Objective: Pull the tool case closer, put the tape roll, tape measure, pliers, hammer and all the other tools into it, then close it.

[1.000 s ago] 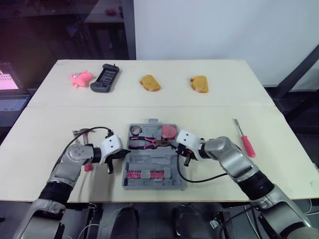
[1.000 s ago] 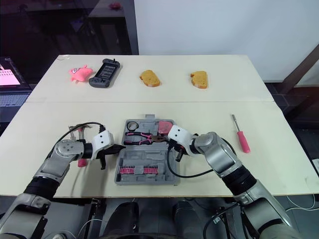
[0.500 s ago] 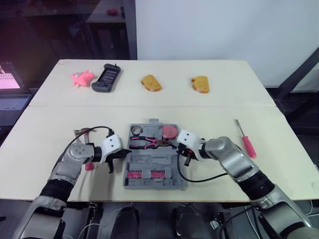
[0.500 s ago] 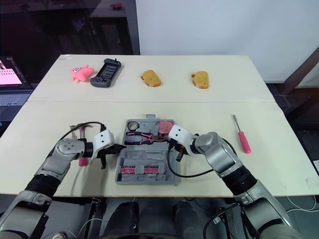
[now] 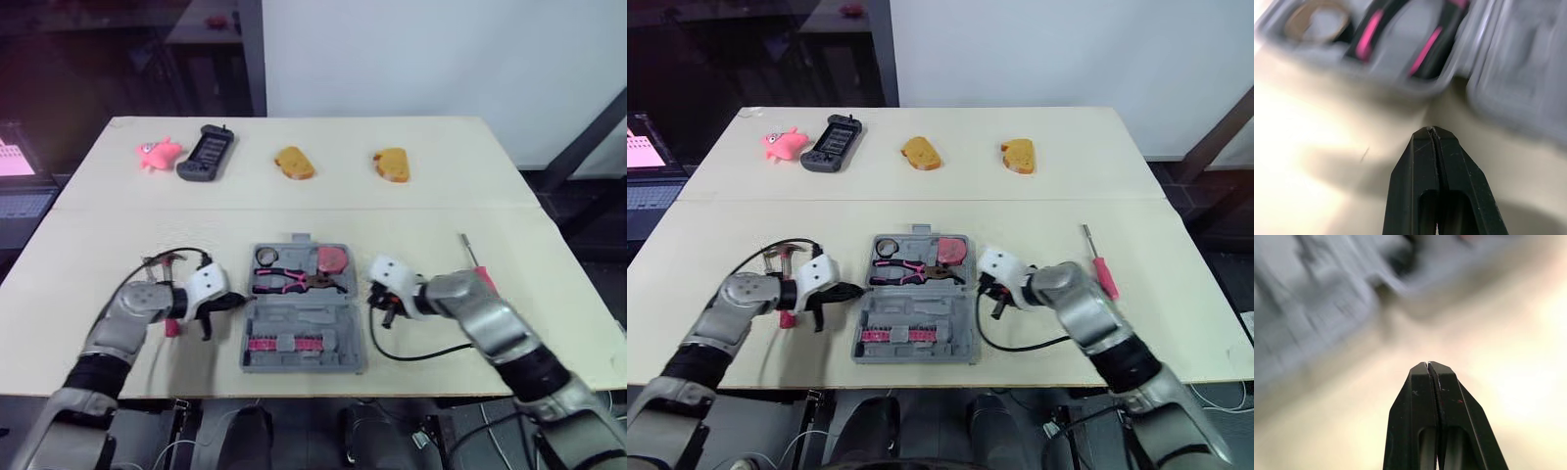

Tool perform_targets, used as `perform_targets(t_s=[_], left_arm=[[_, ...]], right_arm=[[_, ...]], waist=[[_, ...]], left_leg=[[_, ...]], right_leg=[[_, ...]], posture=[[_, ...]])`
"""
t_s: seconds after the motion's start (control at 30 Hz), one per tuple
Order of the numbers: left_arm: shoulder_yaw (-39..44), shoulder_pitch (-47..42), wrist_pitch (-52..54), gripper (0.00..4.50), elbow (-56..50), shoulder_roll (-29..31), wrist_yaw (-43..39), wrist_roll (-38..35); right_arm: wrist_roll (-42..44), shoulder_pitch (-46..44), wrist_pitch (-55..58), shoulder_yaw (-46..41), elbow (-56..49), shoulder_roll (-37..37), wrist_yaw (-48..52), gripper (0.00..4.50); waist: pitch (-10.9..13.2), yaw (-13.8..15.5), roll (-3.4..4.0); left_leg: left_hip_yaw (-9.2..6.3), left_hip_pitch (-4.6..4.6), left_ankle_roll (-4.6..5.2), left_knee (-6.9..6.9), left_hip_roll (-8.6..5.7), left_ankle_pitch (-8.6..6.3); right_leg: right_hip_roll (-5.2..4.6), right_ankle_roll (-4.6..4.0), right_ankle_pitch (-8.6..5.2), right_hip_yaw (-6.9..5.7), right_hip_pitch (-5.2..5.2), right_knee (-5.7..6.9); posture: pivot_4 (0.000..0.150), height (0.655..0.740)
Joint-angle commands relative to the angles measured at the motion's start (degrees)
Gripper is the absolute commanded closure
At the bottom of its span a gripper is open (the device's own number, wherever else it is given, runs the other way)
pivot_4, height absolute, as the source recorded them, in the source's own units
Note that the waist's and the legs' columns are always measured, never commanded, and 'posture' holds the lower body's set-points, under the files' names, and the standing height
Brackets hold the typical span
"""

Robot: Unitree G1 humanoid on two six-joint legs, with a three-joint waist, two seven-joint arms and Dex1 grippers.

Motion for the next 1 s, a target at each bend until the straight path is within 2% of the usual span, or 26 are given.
perform_targets(t_s=[0.03,0.17,0.27,0.37,0.43,0.5,0.6,0.77,1.0], left_arm=[[6.5,3.5,1.0,4.47,-5.0,4.7,-2.6,-5.4],[15.8,10.9,2.9,4.47,-10.2,10.6,-7.6,-13.5],[21.7,15.6,3.3,4.50,-10.9,13.3,-8.1,-16.1],[28.1,20.1,2.6,3.63,-7.4,15.9,-8.4,-16.9],[31.5,22.3,2.1,2.72,-4.8,17.1,-7.7,-16.8],[34.0,23.7,2.1,1.60,-2.2,17.7,-7.6,-17.2],[35.4,24.9,0.4,0.08,0.9,18.3,-7.3,-16.2],[35.3,24.8,-1.6,0.08,3.8,17.8,-7.0,-15.5],[34.5,24.8,-1.8,0.08,2.9,16.3,-4.0,-15.0]], right_arm=[[5.7,3.5,-3.9,-11.0,-3.9,-3.9,3.1,4.50],[10.6,11.6,-10.2,-23.3,-2.7,-8.5,7.0,4.50],[13.1,18.2,-14.5,-31.0,-3.2,-10.5,9.4,3.73],[16.3,25.5,-17.2,-39.4,-2.4,-11.4,13.3,2.17],[18.6,29.2,-18.7,-45.0,-1.2,-11.1,15.3,1.23],[18.9,31.8,-21.2,-48.6,1.7,-11.0,16.1,0.12],[18.1,33.6,-25.2,-50.9,6.7,-11.5,16.7,0.00],[18.6,33.7,-28.2,-50.4,9.4,-11.6,16.8,0.00],[18.9,34.0,-27.4,-49.1,6.6,-11.7,15.2,0.00]], waist=[[0.0,0.1,-0.03],[0.1,0.2,-0.08],[0.2,0.4,-0.07],[0.2,0.3,-0.05],[0.2,0.2,-0.08],[0.2,0.1,-0.08],[0.2,0.0,-0.09],[0.2,0.0,-0.08],[0.2,0.1,-0.08]], left_leg=[[0.00,0.00,0.00,-0.03,0.02,0.00],[0.07,-0.02,-0.01,-0.04,0.01,-0.01],[0.14,-0.01,-0.01,-0.04,0.01,-0.01],[0.16,0.04,-0.01,-0.03,0.01,-0.01],[0.17,0.05,-0.01,-0.03,0.01,-0.01],[0.21,0.06,-0.01,-0.02,0.01,-0.01],[0.29,0.09,-0.02,-0.01,0.01,-0.02],[0.34,0.09,-0.02,-0.03,0.01,-0.02],[0.40,0.08,-0.02,-0.04,0.01,-0.02]], right_leg=[[0.01,0.00,-0.01,0.00,-0.02,0.00],[-0.05,0.00,-0.02,0.02,-0.01,-0.05],[-0.08,-0.03,-0.05,0.04,0.01,-0.07],[-0.08,-0.20,-0.15,0.08,0.01,-0.07],[-0.08,-0.22,-0.16,0.09,0.02,-0.08],[-0.08,-0.23,-0.17,0.14,0.01,-0.09],[-0.09,-0.25,-0.17,0.21,0.02,-0.09],[-0.08,-0.26,-0.17,0.27,-0.05,-0.09],[-0.08,-0.24,-0.17,0.32,-0.06,-0.09]], posture=[[0.150,0.7400],[0.150,0.7400],[0.150,0.7400],[0.150,0.7400],[0.150,0.7400],[0.150,0.7400],[0.150,0.7400],[0.150,0.7400],[0.150,0.7400]])
